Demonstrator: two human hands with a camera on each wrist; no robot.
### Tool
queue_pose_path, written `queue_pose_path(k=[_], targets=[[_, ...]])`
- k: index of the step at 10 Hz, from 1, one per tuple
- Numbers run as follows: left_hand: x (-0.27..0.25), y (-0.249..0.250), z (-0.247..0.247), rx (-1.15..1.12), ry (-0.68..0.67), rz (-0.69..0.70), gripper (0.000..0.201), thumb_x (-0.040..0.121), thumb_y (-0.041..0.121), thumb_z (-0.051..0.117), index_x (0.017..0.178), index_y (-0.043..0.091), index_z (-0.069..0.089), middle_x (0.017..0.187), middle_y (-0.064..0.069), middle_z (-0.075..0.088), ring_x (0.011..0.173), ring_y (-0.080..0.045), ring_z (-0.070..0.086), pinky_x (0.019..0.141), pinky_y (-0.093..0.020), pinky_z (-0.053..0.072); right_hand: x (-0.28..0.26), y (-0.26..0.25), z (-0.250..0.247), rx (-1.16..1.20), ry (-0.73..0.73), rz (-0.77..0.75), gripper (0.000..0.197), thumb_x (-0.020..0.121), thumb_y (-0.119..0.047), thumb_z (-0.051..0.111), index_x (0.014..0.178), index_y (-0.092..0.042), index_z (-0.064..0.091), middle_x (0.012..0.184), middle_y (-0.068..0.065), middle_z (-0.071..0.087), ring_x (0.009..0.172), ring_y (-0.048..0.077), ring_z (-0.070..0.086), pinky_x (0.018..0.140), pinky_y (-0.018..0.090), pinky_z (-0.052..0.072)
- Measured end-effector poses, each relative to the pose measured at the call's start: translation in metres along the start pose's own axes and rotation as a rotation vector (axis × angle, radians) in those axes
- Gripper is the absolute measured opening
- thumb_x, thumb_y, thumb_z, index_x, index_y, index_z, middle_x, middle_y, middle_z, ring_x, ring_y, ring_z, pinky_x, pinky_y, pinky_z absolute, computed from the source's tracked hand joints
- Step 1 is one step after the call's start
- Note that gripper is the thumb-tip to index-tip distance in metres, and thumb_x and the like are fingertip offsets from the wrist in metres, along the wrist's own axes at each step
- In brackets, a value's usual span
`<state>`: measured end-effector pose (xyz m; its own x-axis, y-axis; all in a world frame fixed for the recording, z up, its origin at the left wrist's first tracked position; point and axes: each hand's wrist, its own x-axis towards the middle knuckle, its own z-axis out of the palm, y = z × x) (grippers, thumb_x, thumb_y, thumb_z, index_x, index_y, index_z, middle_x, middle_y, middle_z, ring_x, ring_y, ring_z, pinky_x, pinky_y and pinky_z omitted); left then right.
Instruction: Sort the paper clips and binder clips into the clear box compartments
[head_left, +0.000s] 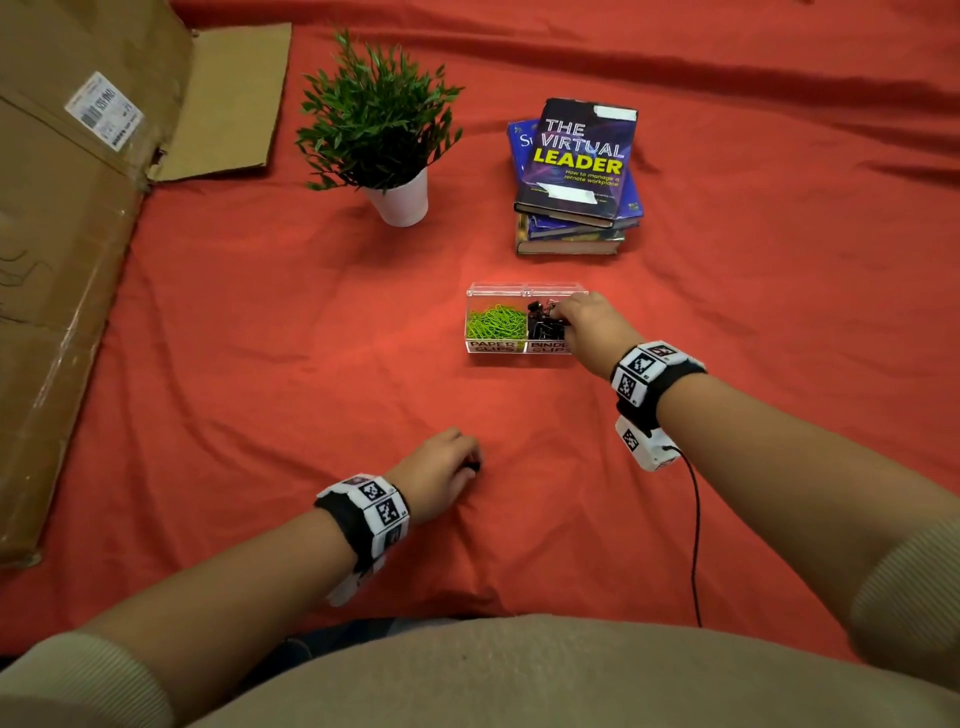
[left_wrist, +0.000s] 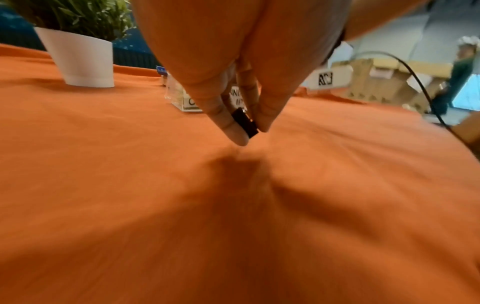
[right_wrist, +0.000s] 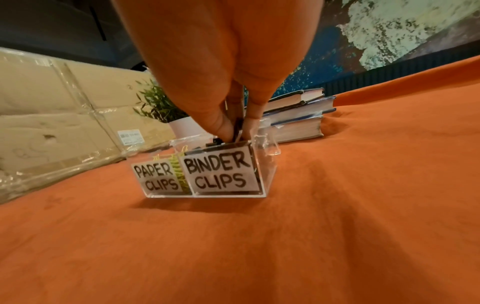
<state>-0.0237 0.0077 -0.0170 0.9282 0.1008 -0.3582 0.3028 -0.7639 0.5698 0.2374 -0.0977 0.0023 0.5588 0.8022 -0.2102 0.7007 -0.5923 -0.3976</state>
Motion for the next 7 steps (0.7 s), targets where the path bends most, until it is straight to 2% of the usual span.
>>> queue_pose_path(k=[1, 2, 3, 4, 5, 6, 7], targets=[[0.036, 0.026, -0.024, -0.065, 0.118, 0.034, 0.016, 0.086, 0.007, 0.059, 0.102, 0.01, 0.062, 0.101, -0.008, 0.057, 0.098, -0.024, 0.056, 0.087, -0.024, 0.038, -0.003, 0.005, -0.003, 0.086, 0.083, -0.018, 0.037, 0.082, 0.006, 0.051, 0.114, -0.006, 0.065, 0.115, 0.017, 0.058, 0.109, 0.035, 0.05, 0.097, 0.035, 0.037], [0.084, 0.054, -0.051, -0.093, 0.222, 0.046, 0.017, 0.087, 0.009, 0.06, 0.104, 0.012, 0.062, 0.104, -0.006, 0.055, 0.098, -0.023, 0.055, 0.09, -0.03, 0.044, -0.007, 0.009, -0.013, 0.276, 0.197, 0.059, 0.028, 0.079, 0.005, 0.057, 0.102, -0.006, 0.07, 0.106, 0.015, 0.06, 0.088, 0.022, 0.055, 0.082, 0.02, 0.039], [0.132, 0.072, -0.07, -0.053, 0.278, 0.016, 0.023, 0.088, 0.007, 0.058, 0.11, 0.012, 0.06, 0.113, -0.009, 0.053, 0.104, -0.024, 0.054, 0.089, -0.027, 0.039, -0.008, 0.014, -0.02, 0.348, 0.282, 0.144, 0.02, 0.08, 0.001, 0.058, 0.093, -0.007, 0.071, 0.101, 0.014, 0.061, 0.085, 0.024, 0.059, 0.076, 0.016, 0.038], [0.163, 0.077, -0.074, 0.007, 0.245, -0.023, 0.03, 0.088, 0.003, 0.054, 0.117, 0.01, 0.058, 0.118, -0.012, 0.053, 0.111, -0.028, 0.053, 0.094, -0.032, 0.04, -0.009, 0.016, -0.023, 0.341, 0.266, 0.162, 0.019, 0.079, 0.0, 0.057, 0.09, -0.008, 0.07, 0.1, 0.013, 0.061, 0.088, 0.026, 0.061, 0.081, 0.026, 0.044], [0.173, 0.069, -0.066, 0.119, 0.207, -0.005, 0.032, 0.086, 0.003, 0.051, 0.117, 0.008, 0.058, 0.117, -0.013, 0.059, 0.111, -0.031, 0.054, 0.095, -0.039, 0.044, -0.009, 0.013, -0.02, 0.271, 0.205, 0.07, 0.027, 0.078, 0.002, 0.054, 0.098, -0.005, 0.07, 0.102, 0.015, 0.063, 0.096, 0.029, 0.057, 0.089, 0.031, 0.04], [0.166, 0.062, -0.06, 0.263, 0.202, 0.042, 0.032, 0.086, 0.001, 0.045, 0.113, 0.004, 0.061, 0.114, -0.013, 0.062, 0.11, -0.031, 0.051, 0.098, -0.032, 0.033, -0.007, 0.006, -0.011, 0.058, 0.039, -0.044, 0.03, 0.08, -0.002, 0.051, 0.105, -0.005, 0.069, 0.108, 0.012, 0.063, 0.103, 0.032, 0.051, 0.095, 0.032, 0.031], [0.16, 0.053, -0.057, 0.276, 0.291, 0.067, 0.033, 0.085, 0.001, 0.047, 0.112, 0.003, 0.066, 0.119, -0.01, 0.063, 0.112, -0.03, 0.046, 0.098, -0.029, 0.032, -0.004, 0.012, -0.007, 0.045, 0.004, -0.014, 0.026, 0.083, -0.007, 0.052, 0.102, -0.007, 0.07, 0.11, 0.01, 0.065, 0.104, 0.031, 0.05, 0.096, 0.031, 0.032]])
